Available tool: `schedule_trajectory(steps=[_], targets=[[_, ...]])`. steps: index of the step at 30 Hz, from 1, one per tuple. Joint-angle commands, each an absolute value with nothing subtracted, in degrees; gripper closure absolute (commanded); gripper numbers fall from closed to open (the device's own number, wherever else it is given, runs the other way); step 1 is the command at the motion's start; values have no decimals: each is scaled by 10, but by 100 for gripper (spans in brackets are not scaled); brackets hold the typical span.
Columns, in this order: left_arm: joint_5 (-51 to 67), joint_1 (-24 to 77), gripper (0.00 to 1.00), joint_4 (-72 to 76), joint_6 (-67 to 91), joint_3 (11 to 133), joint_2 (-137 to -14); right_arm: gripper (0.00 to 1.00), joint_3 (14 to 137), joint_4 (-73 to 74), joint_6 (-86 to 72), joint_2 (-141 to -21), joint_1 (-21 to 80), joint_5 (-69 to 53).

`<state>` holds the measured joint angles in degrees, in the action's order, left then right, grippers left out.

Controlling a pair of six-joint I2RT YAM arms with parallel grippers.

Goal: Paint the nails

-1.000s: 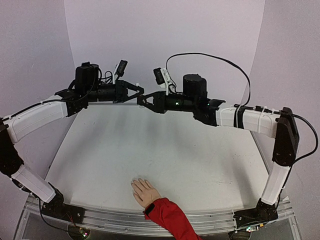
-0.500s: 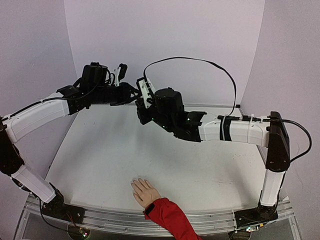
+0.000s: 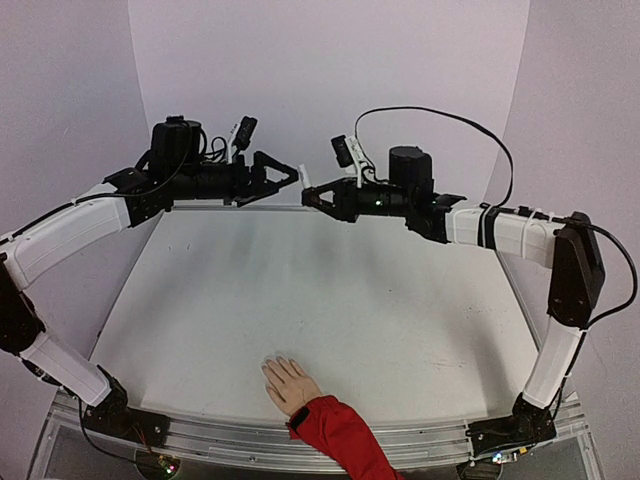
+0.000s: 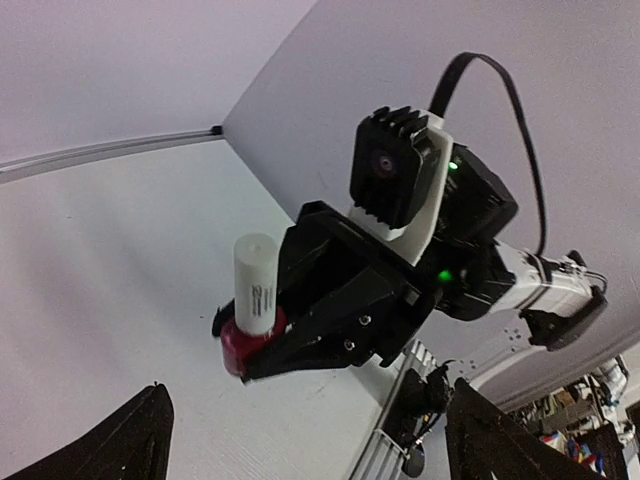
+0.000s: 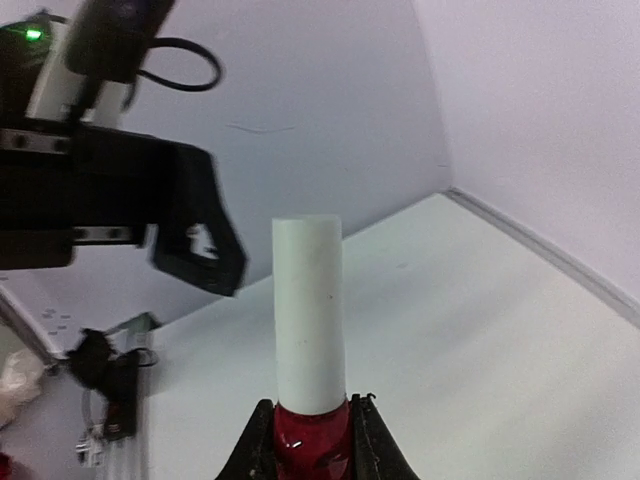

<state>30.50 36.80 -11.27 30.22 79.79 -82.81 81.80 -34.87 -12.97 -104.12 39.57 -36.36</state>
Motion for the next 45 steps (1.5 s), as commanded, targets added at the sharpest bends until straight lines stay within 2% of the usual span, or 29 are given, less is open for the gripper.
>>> schedule_trajectory(steps=[1,4,7,19,21,24,28,30,32,34,37,40,42,45], targets=[[445,363,5,-24,313,823,-821,100,838,-520,-311,-1024,406,-673],[484,363,10,-4,323,827,-830,100,832,-615,-385,-1034,406,-698],[525,364,24,32,339,828,-837,100,840,-629,-400,-1043,406,-706],[542,374,66,56,327,827,-834,100,854,-667,-441,-1070,409,-719],[540,375,75,56,324,826,-837,100,853,-667,-441,-1070,409,-714],[526,378,82,56,317,823,-837,100,849,-667,-435,-1071,409,-704],[478,378,100,52,307,804,-827,100,839,-650,-402,-1066,409,-662],[433,378,100,43,296,792,-816,100,834,-596,-350,-1058,409,-620],[385,378,100,24,284,786,-806,100,836,-485,-263,-1042,409,-539],[335,378,100,-3,271,783,-798,100,843,-369,-183,-1025,416,-398],[252,380,100,-59,261,783,-790,100,842,-265,-62,-1000,475,-20],[174,381,100,-111,269,797,-796,100,835,-328,65,-1019,553,314],[145,382,100,-148,276,820,-811,100,844,-397,133,-1047,586,426],[139,382,100,-162,290,830,-824,100,880,-423,172,-1079,608,424]])
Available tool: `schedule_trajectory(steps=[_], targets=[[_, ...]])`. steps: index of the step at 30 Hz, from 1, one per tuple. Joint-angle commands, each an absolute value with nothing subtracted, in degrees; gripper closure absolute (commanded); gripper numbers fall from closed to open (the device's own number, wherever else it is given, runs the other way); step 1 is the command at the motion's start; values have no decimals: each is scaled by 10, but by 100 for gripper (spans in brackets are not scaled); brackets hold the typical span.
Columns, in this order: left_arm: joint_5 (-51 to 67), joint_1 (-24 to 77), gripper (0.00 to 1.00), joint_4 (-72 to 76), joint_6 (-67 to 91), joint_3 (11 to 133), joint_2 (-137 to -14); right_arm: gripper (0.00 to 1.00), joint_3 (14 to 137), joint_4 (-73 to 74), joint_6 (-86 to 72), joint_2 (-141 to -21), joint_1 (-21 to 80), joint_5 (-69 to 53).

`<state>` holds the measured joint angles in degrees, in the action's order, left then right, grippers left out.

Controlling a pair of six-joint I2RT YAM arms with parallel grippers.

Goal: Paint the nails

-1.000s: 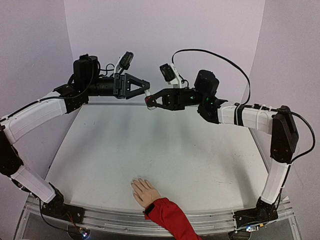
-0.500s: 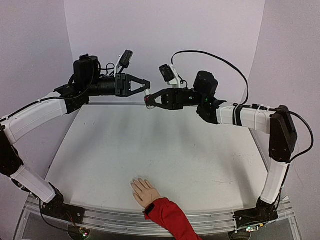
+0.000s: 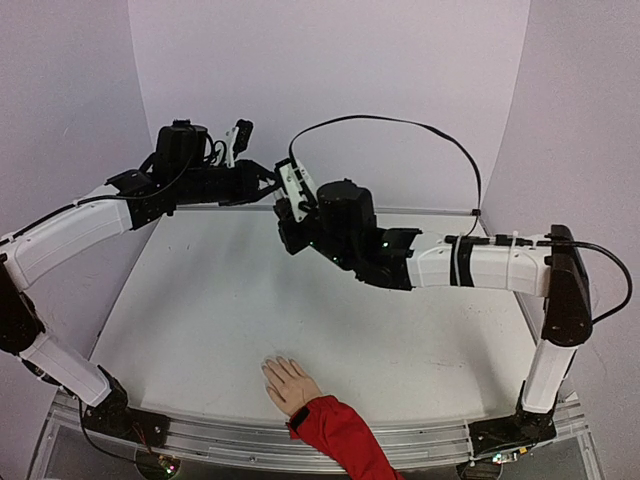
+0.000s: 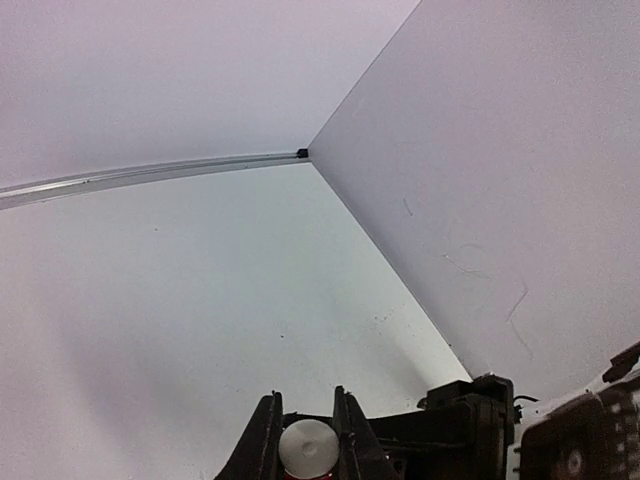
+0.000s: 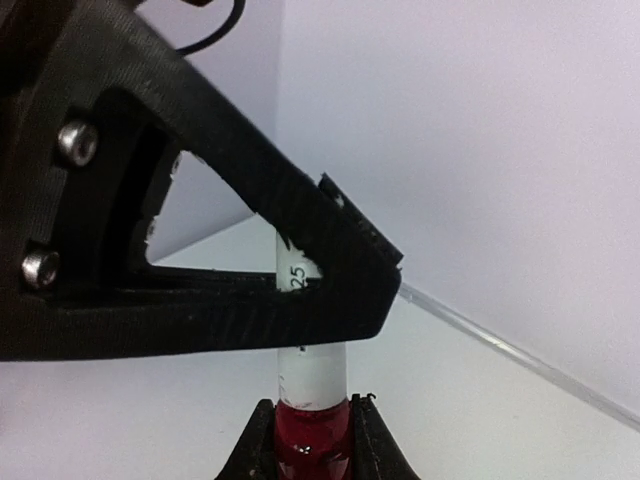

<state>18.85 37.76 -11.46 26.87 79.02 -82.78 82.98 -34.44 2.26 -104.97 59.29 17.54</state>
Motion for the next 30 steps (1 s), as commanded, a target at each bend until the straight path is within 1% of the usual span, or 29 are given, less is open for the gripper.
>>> schedule_trajectory(steps=[1,8,9,10,11,14,18,19,20,22,25,27,30], targets=[[142,382,100,-162,295,831,-827,100,893,-412,164,-1085,609,400],[156,382,100,-163,302,828,-828,100,906,-362,129,-1073,602,190],[160,381,98,-163,303,830,-830,100,907,-351,125,-1069,598,164],[164,381,94,-163,303,833,-830,100,908,-335,118,-1064,592,131],[170,381,88,-163,304,836,-832,100,909,-319,107,-1058,585,103],[188,381,64,-160,306,846,-832,100,898,-281,70,-1034,552,-14],[233,375,42,-142,304,851,-827,100,868,-271,9,-996,498,-185],[243,374,35,-135,304,850,-824,100,859,-273,-21,-988,482,-230],[254,372,23,-128,304,848,-821,100,854,-278,-43,-981,466,-273],[280,371,12,-117,303,846,-819,100,842,-297,-96,-974,440,-352],[331,368,5,-87,306,841,-821,100,841,-335,-167,-988,412,-485],[371,367,1,-60,311,836,-824,100,847,-391,-235,-1006,403,-591],[411,367,1,-24,322,831,-829,100,851,-519,-339,-1032,401,-675]])
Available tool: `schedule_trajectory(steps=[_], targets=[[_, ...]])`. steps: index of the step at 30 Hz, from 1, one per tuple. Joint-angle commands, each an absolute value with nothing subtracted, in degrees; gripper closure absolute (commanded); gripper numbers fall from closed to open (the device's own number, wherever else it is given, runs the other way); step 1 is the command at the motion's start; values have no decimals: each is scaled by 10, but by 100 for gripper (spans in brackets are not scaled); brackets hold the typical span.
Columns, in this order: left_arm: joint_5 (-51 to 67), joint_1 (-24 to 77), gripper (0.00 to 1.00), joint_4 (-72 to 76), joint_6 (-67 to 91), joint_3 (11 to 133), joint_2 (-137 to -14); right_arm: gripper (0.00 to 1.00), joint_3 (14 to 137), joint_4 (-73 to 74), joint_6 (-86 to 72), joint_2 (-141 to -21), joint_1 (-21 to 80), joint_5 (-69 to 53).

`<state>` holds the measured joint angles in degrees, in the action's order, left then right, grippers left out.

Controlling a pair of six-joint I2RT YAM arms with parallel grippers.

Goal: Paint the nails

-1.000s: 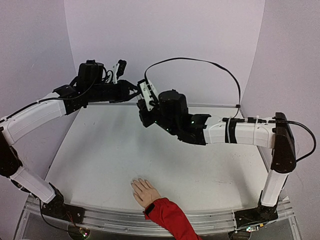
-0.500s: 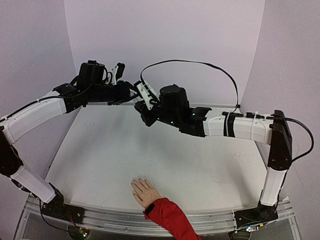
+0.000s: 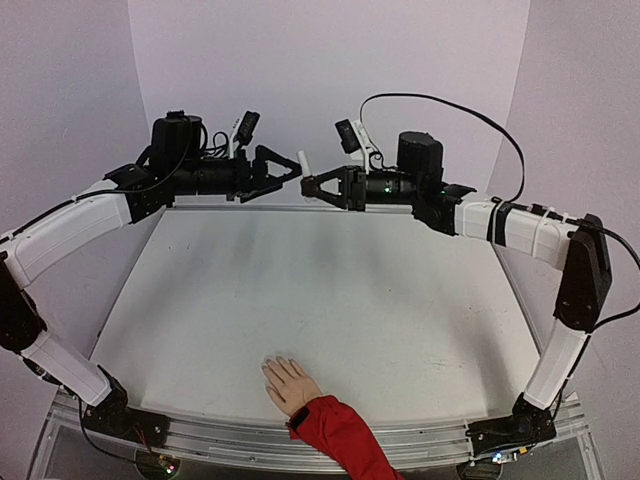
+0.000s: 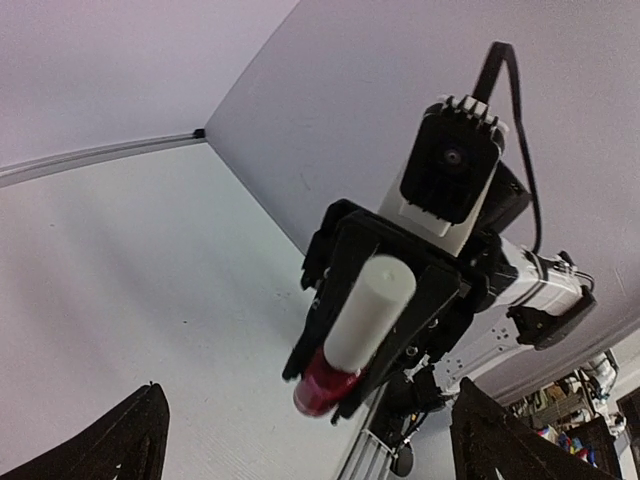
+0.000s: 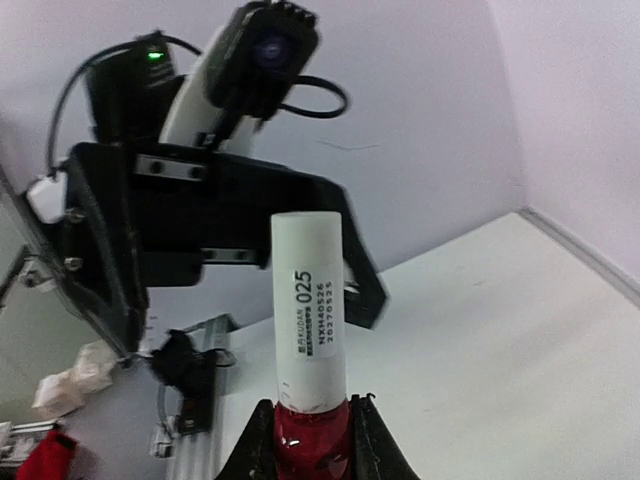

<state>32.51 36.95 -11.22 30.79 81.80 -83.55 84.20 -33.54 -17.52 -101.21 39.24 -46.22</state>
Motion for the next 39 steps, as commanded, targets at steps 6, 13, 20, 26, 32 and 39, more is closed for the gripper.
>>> schedule_trajectory(steps=[6,13,20,26,32,39], targets=[[436,367,12,10,328,825,-837,100,853,-566,-380,-1042,402,-689],[461,368,40,24,319,828,-846,100,866,-567,-390,-1062,402,-696],[458,369,72,24,313,825,-845,100,873,-571,-390,-1071,402,-697],[404,374,98,22,305,807,-834,100,858,-545,-338,-1063,401,-642],[288,380,100,-30,281,790,-809,100,878,-281,-115,-1027,425,-308],[181,383,100,-126,274,822,-818,100,883,-304,106,-1040,569,319]])
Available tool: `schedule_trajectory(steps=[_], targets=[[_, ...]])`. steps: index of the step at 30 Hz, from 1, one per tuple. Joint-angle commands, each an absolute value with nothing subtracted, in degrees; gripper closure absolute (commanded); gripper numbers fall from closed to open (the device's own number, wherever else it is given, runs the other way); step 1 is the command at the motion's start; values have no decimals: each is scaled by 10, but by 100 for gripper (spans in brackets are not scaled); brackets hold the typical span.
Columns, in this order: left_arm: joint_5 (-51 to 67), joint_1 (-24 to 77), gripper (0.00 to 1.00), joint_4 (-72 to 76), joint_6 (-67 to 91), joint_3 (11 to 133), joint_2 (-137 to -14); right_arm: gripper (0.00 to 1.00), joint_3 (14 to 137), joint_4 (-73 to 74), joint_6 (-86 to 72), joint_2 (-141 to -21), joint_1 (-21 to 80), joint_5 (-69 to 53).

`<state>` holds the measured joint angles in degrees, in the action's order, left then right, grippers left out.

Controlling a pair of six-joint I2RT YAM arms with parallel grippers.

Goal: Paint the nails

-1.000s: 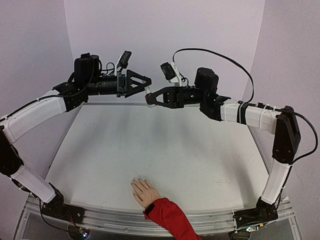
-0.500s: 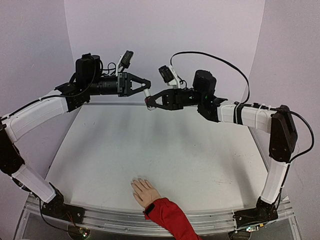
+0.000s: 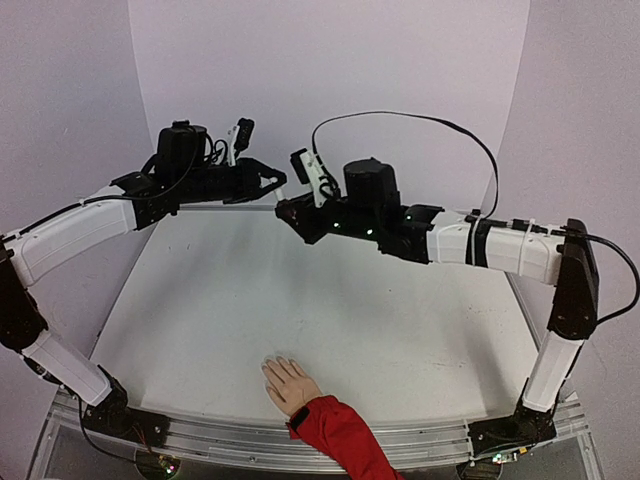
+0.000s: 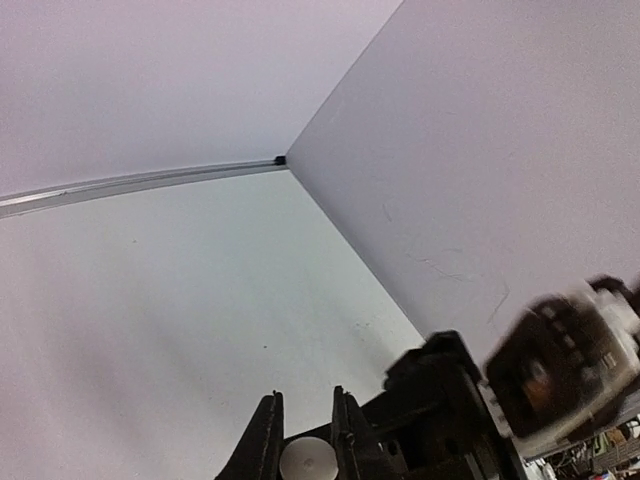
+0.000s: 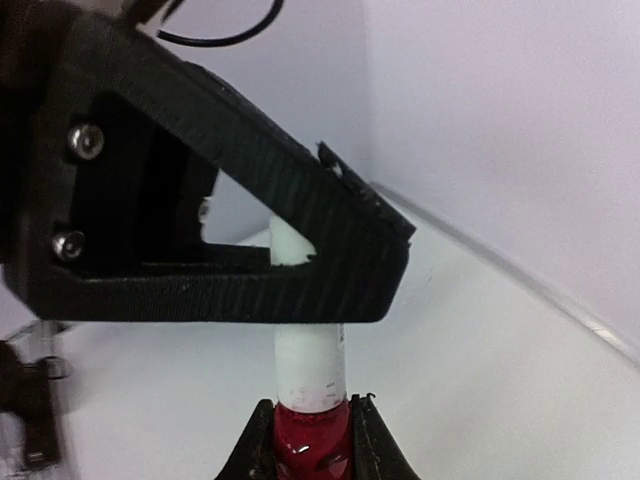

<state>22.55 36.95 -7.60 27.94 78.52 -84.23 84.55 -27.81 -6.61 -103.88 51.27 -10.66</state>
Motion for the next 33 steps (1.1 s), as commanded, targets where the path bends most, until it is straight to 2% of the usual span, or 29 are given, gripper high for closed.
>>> schedule_trajectory(steps=[1,3,6,11,13,16,20,23,25,30,32,33], targets=[[177,383,100,-132,277,825,-823,100,890,-320,131,-1052,582,347],[173,383,100,-133,285,823,-825,100,906,-339,155,-1072,600,377],[175,383,100,-134,294,821,-826,100,926,-339,154,-1088,606,358],[190,383,100,-133,293,819,-822,100,898,-334,117,-1057,593,209],[193,383,92,-131,290,819,-818,100,887,-310,89,-1039,571,93],[212,383,74,-125,285,823,-816,100,874,-280,48,-1018,527,-117],[271,383,53,-111,288,835,-819,100,869,-251,5,-997,490,-273],[316,383,33,-83,297,833,-820,100,862,-252,-49,-987,447,-410],[354,383,24,-49,304,822,-819,100,866,-265,-85,-993,418,-516],[417,383,19,19,332,813,-826,100,905,-270,-133,-1024,399,-690],[419,383,21,26,334,808,-824,100,911,-278,-147,-1027,399,-713],[424,383,26,32,332,806,-822,100,911,-281,-152,-1027,400,-711]])
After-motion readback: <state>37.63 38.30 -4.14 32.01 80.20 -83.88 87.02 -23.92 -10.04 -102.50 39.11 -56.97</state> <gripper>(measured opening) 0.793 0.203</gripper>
